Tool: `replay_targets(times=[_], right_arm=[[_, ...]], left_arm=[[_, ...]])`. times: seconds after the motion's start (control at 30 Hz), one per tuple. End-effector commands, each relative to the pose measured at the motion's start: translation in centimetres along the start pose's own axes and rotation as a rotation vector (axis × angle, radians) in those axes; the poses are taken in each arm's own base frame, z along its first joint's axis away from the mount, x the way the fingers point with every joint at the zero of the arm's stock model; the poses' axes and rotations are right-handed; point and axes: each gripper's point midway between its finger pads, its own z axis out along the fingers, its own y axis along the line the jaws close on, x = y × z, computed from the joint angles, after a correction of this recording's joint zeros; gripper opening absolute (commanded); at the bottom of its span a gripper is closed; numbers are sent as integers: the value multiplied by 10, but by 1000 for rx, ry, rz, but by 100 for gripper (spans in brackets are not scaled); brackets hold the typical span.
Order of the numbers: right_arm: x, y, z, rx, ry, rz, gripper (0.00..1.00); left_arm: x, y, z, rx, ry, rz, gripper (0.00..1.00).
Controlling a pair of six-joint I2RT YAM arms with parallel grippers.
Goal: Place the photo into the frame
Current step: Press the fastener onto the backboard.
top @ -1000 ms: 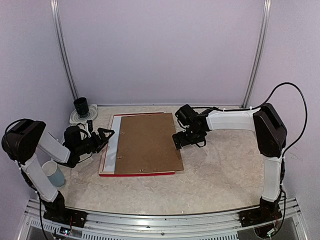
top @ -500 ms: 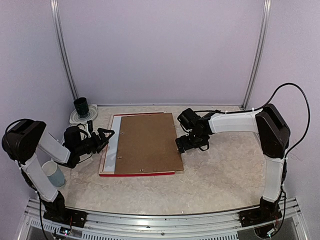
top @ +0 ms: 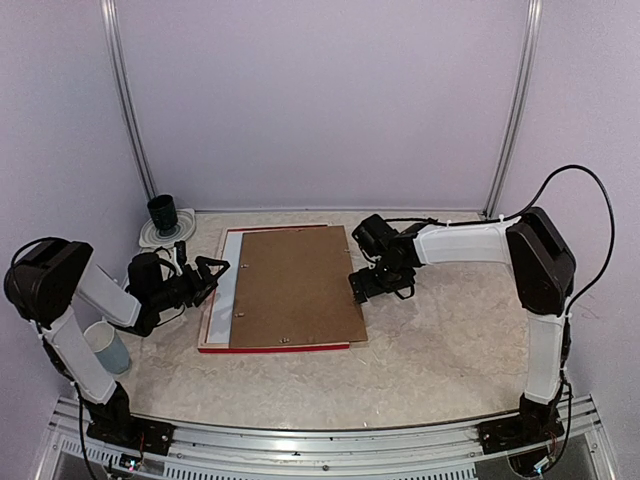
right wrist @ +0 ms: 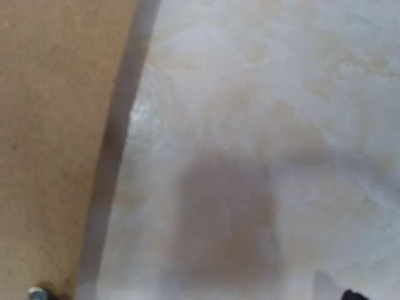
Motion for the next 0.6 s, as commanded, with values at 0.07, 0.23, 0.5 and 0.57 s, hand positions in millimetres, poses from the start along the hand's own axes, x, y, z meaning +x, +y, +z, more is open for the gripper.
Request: replay_targets(times=[0.07, 0.23, 0.5, 0.57], right_arm=[[-7, 4, 4, 9, -15, -15, 98], [-17, -16, 0, 72, -25, 12, 99], [-74, -46, -3, 69, -106, 57, 99], [-89, -54, 7, 78, -112, 64, 99]], left_arm=[[0, 1, -2, 11, -7, 4, 99], [0, 2, -2, 11, -6, 1, 99], [1, 2, -1, 16, -4, -5, 99], [1, 2, -1, 20, -4, -7, 99]])
